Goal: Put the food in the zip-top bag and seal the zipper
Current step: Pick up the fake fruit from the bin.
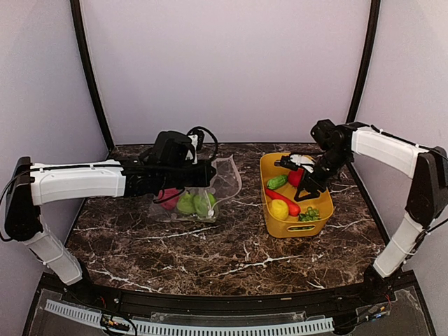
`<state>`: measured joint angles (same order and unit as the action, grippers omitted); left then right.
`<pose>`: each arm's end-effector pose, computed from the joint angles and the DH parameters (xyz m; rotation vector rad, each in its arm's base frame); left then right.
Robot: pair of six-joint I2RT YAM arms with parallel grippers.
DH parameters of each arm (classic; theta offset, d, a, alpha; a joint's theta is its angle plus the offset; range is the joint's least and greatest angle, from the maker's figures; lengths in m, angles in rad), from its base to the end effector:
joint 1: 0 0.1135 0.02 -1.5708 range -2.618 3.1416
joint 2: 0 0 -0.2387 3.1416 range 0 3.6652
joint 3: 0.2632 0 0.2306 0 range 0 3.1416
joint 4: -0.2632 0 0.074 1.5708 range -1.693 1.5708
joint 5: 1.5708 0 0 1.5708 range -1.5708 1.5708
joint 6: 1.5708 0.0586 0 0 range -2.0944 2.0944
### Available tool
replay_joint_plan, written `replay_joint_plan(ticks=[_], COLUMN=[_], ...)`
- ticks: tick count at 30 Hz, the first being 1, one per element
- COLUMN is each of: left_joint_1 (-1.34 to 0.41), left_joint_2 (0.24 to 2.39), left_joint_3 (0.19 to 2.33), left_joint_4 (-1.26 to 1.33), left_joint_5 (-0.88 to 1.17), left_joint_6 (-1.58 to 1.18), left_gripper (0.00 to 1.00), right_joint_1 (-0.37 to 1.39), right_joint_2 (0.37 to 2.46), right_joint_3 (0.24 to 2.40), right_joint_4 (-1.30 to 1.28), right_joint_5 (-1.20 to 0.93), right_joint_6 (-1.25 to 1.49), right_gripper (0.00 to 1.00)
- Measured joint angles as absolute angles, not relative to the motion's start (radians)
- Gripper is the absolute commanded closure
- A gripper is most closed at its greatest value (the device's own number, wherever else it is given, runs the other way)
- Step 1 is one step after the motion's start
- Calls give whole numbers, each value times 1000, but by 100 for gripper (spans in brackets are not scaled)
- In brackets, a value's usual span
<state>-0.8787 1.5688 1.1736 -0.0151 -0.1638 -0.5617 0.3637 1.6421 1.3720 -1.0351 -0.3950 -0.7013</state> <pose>0.2428 -0.2780 0.2693 0.2152 2.0472 -0.7619 0.2735 0.1282 0.2264 -1.4731 2.3538 0.4853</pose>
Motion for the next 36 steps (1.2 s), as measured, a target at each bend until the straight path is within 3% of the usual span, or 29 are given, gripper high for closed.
replay_joint_plan(ticks=[6,16,23,30,36], left_joint_1=[-879,-879,-879,-879,-878], left_joint_2=[1571,1571,1571,1571,1571], left_joint_3=[1174,1176,1176,1176,1176], left_joint_4=[-15,-15,-15,-15,-15], left_joint_5=[-157,-157,-157,-153,-146], left_joint_6=[-562,-562,-562,-562,-561], left_gripper=[99,99,99,99,99], right_joint_1=[369,410,430,432,434], right_joint_2=[1673,1861,1881,1915,1918], right_joint_3=[1369,1391,1392,1389,1392], right_joint_4=[-1005,-947,-934,-882,-870], right_joint_5=[-494,-559,-565,-537,-511], right_joint_6=[-696,-673,-653,-595,-553], right_gripper=[26,24,24,26,43])
